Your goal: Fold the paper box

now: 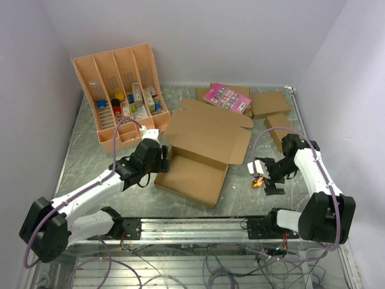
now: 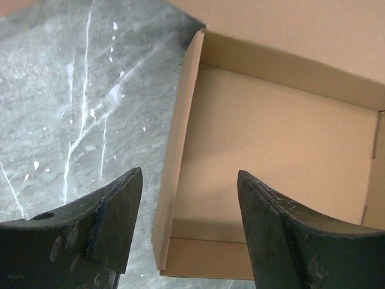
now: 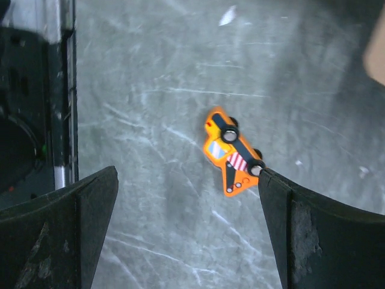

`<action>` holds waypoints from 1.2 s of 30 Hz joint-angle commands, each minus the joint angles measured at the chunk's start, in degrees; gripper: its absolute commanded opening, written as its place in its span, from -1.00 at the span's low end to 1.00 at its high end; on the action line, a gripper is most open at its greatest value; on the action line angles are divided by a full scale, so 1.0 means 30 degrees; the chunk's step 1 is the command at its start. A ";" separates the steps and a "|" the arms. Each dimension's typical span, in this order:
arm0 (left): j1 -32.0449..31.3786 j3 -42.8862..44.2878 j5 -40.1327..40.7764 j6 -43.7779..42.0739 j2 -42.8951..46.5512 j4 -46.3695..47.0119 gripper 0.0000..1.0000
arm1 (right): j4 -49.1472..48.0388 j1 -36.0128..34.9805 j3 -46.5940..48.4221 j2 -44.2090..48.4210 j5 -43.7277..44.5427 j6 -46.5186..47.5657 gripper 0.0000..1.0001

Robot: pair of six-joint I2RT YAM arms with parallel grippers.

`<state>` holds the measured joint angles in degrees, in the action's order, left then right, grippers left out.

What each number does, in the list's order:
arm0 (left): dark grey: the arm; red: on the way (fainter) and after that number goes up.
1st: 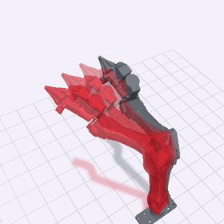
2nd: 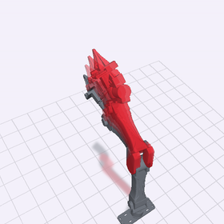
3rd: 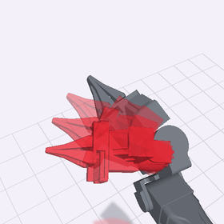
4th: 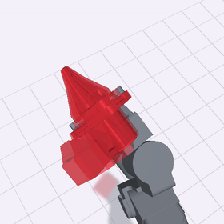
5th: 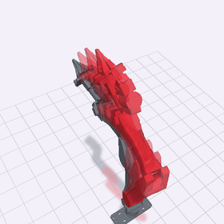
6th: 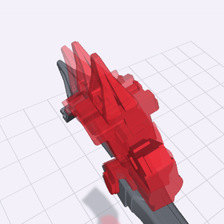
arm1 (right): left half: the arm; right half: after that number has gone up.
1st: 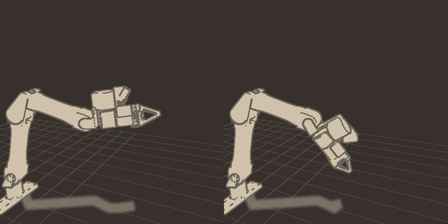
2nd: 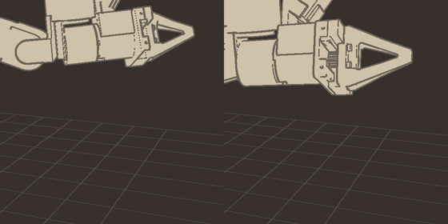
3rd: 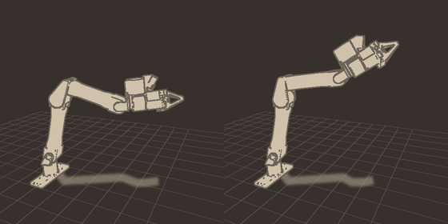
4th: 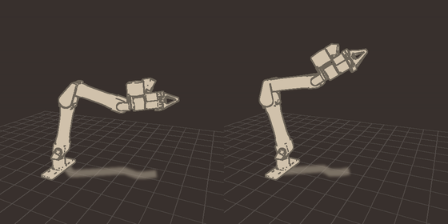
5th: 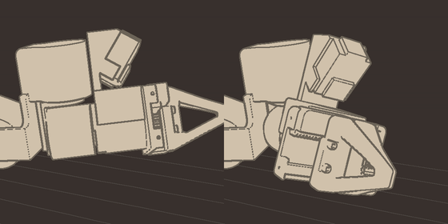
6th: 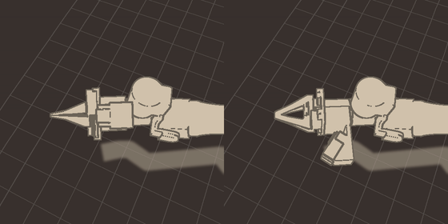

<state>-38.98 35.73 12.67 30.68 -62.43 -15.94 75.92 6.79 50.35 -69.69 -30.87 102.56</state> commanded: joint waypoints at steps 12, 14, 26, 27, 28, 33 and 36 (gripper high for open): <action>0.0096 -0.1495 -0.0282 0.1523 0.4843 0.1114 0.47 | -0.5691 -0.1015 -0.2967 -0.3062 0.2892 0.6293 0.72; 0.0078 -0.1880 -0.0311 0.1852 0.5339 0.1203 0.46 | -0.5870 -0.1015 -0.2795 -0.3543 0.2865 0.6157 0.62; 0.0097 -0.2255 -0.0296 0.2152 0.6166 0.0411 0.45 | -0.6114 -0.1526 -0.2364 -0.4831 0.3355 0.5275 0.13; 0.0091 -0.2242 -0.0318 0.2165 0.6248 0.0359 0.45 | -0.6132 -0.1541 -0.2331 -0.4883 0.3396 0.5180 0.07; 0.0076 -0.2266 -0.0372 0.2248 0.6364 0.0315 0.45 | -0.6181 -0.1553 -0.2313 -0.4864 0.3453 0.5084 0.01; 0.0096 -0.2941 -0.0954 0.3011 0.7407 0.1342 0.46 | -0.6175 -0.1556 -0.2002 -0.4705 0.3239 0.4337 -0.42; 0.0083 -0.3313 -0.1076 0.3283 0.7830 0.1743 0.52 | -0.5786 -0.1559 -0.1725 -0.4491 0.2896 0.3757 -0.61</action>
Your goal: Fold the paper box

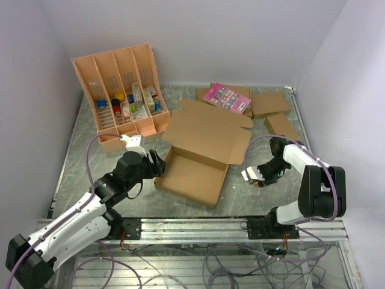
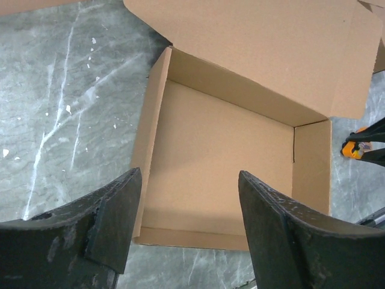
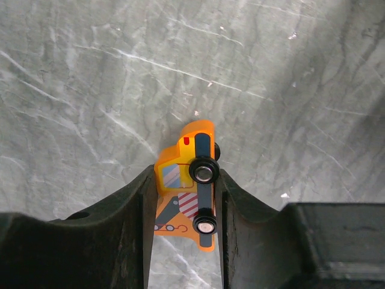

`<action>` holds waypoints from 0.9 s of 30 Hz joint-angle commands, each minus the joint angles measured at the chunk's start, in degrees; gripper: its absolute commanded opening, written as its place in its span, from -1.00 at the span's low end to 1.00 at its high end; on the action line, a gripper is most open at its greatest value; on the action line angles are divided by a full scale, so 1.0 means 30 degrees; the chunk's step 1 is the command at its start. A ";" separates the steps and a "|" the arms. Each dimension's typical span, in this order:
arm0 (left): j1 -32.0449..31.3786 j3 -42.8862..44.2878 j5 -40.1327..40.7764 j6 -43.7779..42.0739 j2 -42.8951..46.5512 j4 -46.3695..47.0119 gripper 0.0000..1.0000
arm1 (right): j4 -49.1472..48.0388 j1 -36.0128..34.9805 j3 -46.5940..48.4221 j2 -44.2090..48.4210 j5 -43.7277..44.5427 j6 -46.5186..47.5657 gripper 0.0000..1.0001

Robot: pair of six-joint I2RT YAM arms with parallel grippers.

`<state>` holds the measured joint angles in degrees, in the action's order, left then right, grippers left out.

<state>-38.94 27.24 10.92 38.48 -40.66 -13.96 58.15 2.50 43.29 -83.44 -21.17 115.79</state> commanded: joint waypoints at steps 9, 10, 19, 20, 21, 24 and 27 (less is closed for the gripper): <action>0.0089 -0.0444 -0.0578 0.0823 0.1845 0.0821 0.81 | 0.4085 -0.0127 0.2914 0.2063 -0.3774 -0.3704 -0.99; 0.0092 -0.0440 -0.0543 0.0826 0.1951 0.0808 0.82 | 0.4439 -0.0163 0.3218 0.2365 -0.4412 -0.4428 -1.00; 0.0108 -0.0319 -0.0845 0.0745 0.4005 0.1266 0.81 | 0.4019 -0.1795 0.6281 0.3584 -1.0288 -1.5213 -1.00; 0.0095 -0.0413 -0.0891 0.0783 0.4356 0.1577 0.82 | 0.2799 -0.2482 0.6309 0.3727 -1.0676 -1.6897 -1.00; 0.0111 -0.0461 -0.0915 0.0857 0.4612 0.1759 0.84 | 0.1660 -0.3069 0.6236 0.3855 -1.0885 -1.8573 -1.00; 0.0096 -0.0398 -0.1053 0.1036 0.4985 0.1537 0.84 | -0.2083 -0.5231 0.5833 0.4015 -1.0297 -2.3848 -1.00; 0.0115 -0.0251 -0.1230 0.1205 0.5176 0.1062 0.84 | -0.4789 -0.7123 0.5768 0.3347 -0.8926 -2.7844 -1.00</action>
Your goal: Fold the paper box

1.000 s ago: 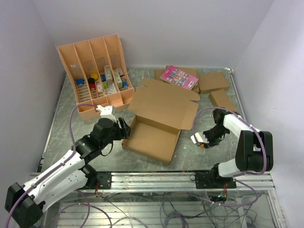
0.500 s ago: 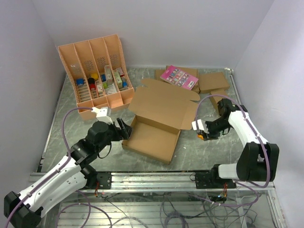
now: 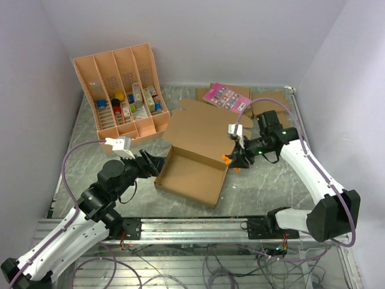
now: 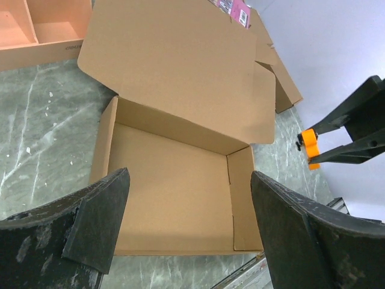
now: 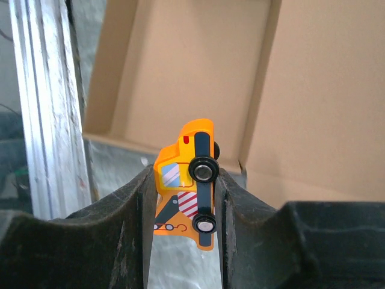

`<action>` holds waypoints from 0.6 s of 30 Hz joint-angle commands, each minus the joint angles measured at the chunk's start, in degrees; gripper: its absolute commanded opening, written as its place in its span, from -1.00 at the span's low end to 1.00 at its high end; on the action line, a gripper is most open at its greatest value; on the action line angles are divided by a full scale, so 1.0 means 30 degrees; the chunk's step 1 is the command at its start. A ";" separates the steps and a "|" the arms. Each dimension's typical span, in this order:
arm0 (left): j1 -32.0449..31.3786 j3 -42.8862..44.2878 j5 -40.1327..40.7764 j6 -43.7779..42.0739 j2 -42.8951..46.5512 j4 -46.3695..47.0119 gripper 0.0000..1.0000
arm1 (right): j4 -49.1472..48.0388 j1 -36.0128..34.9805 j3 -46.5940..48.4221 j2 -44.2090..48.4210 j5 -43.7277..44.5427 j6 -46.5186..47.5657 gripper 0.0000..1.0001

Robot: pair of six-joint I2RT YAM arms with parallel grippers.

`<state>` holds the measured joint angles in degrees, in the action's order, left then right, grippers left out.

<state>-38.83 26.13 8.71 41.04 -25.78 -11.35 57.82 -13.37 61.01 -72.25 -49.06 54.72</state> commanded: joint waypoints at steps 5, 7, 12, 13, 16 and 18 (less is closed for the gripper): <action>0.0058 -0.0329 -0.0627 0.0909 0.0765 0.0412 0.82 | -0.6629 -0.3441 0.0812 -0.2683 0.2352 -1.0058 -1.00; 0.0057 -0.0474 -0.0550 0.1094 0.0940 0.0499 0.81 | -0.7599 -0.4194 0.1098 -0.3421 0.3548 -1.0990 -1.00; 0.0058 -0.0292 -0.0386 0.1174 0.0879 0.0098 0.81 | -1.0345 -0.6809 0.1218 -0.4604 0.7728 -1.3346 -1.00; 0.0057 -0.0235 -0.0347 0.1186 0.0840 -0.0012 0.81 | -1.0680 -0.7126 0.1312 -0.4926 0.8328 -1.3585 -1.00; 0.0075 -0.0180 -0.0260 0.1183 0.0703 -0.0207 0.81 | -1.1094 -0.7801 0.1773 -0.6177 0.9372 -1.4096 -1.00; 0.0063 -0.0188 -0.0239 0.1133 0.0572 -0.0216 0.81 | -1.1033 -0.8356 0.2017 -0.6894 0.9472 -1.4123 -1.00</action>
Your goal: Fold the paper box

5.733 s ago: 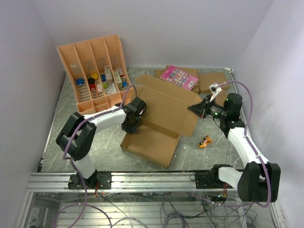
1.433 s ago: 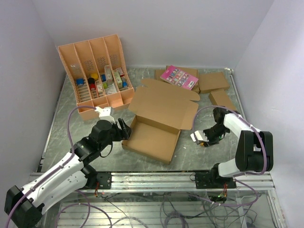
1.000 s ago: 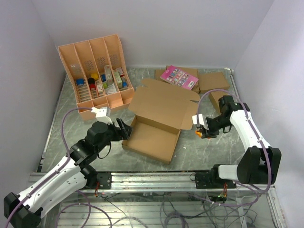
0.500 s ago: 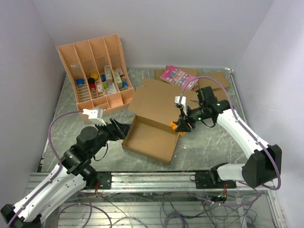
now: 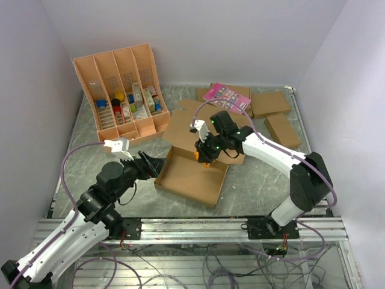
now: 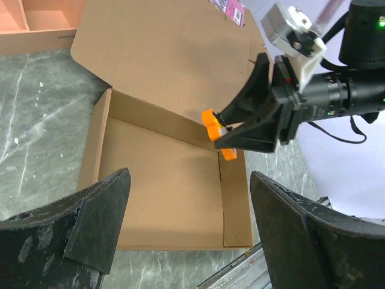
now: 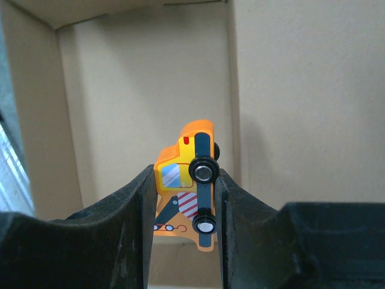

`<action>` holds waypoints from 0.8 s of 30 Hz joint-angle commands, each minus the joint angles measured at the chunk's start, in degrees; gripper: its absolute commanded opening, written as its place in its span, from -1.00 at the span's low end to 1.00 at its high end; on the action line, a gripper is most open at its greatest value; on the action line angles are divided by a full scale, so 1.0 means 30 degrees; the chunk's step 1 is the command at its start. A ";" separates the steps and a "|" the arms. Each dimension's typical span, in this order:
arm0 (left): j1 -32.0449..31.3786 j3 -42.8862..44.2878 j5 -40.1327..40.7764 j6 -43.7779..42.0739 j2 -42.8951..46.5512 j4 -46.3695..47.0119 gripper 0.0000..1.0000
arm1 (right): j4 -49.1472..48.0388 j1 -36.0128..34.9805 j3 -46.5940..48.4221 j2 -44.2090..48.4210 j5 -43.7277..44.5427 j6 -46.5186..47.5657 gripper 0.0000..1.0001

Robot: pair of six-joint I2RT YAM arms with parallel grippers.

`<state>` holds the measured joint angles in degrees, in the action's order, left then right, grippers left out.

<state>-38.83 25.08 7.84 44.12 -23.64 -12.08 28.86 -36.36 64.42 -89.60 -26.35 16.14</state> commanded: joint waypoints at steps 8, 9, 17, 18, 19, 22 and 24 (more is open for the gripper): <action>0.0057 0.0472 0.0489 -0.0032 -0.0220 -0.0735 0.81 | -0.1299 -0.3409 0.1183 -0.3752 0.4384 -0.1278 -1.00; 0.0057 0.0514 0.0566 -0.0032 -0.0141 -0.0847 0.80 | -0.1212 -0.3606 0.1327 -0.4093 0.4787 -0.1279 -1.00; 0.0070 0.0519 0.0857 0.0030 0.0474 -0.1510 0.81 | -0.0392 -0.4197 0.2343 -0.5074 0.5000 -0.1167 -0.33; 0.0065 0.0499 0.0850 0.0030 0.0483 -0.1521 0.80 | -0.0352 -0.4199 0.2303 -0.5079 0.4886 -0.1137 -0.23; 0.0058 0.0489 0.0842 0.0041 0.0495 -0.1502 0.80 | -0.0329 -0.4206 0.2266 -0.5083 0.4754 -0.1118 -0.12; 0.0054 0.0486 0.0789 0.0071 0.0378 -0.1483 0.80 | -0.0060 -0.4202 0.2296 -0.4921 0.4348 -0.0896 0.11; 0.0072 0.0526 0.0736 0.0116 0.0287 -0.1458 0.80 | 0.0223 -0.4199 0.2383 -0.4565 0.4067 -0.0528 0.26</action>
<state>-38.83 25.12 9.28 44.18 -22.74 -16.32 27.70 -48.73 70.13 -104.79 -12.60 12.95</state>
